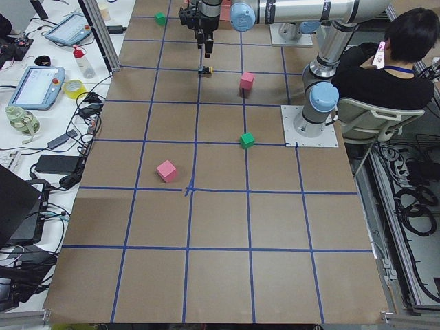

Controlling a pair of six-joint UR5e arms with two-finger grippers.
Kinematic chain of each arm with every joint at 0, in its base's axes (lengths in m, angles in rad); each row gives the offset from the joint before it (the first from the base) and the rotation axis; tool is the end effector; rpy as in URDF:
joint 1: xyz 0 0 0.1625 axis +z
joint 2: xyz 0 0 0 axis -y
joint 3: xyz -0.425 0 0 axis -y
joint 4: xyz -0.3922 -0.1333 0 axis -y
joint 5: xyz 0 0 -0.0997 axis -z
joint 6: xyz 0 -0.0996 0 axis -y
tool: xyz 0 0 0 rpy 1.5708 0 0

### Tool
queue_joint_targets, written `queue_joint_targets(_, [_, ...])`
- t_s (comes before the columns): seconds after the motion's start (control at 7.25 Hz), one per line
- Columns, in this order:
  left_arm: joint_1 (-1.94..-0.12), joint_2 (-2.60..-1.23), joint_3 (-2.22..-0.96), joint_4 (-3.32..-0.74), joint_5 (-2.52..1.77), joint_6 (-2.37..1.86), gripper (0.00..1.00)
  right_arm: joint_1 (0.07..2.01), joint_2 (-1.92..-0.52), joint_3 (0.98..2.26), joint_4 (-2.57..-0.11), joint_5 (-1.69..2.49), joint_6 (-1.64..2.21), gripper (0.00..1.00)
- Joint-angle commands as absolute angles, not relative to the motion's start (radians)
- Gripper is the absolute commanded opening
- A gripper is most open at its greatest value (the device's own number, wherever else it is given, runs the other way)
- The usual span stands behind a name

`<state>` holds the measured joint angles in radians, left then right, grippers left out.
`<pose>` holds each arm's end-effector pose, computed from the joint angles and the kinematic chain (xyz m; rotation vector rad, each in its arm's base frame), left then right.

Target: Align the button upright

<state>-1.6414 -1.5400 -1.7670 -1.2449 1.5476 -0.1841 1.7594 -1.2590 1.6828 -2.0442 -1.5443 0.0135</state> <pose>-0.1697 -0.4773 0.4404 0.1723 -3.0840 0.2418 0.2446 -0.5564 0.3112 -0.2729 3.0974 -0.0726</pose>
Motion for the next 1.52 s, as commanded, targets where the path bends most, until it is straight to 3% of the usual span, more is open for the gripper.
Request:
queue_joint_targets(0.0, [-1.73,-1.545,-1.963,-0.881,1.621,-0.225,1.0,1.6,-1.429,1.664,-1.828,-1.545,-0.058,1.0])
queue_joint_targets(0.41, [-1.888,-1.642,-2.152,-0.434,1.739,-0.433,1.0,1.559,-1.551,1.553,-1.624,-1.548,-0.069,1.0])
queue_joint_targets(0.69, [-1.984,-1.78,-2.157,-0.257,1.816,-0.553,1.0,1.565,-1.574,1.503,-1.578,-1.549,-0.057,1.0])
queue_joint_targets(1.38, [-2.123,-2.135,-2.097,0.12,1.908,-0.546,1.0,1.572,-1.575,1.519,-1.578,-1.56,-0.064,1.0])
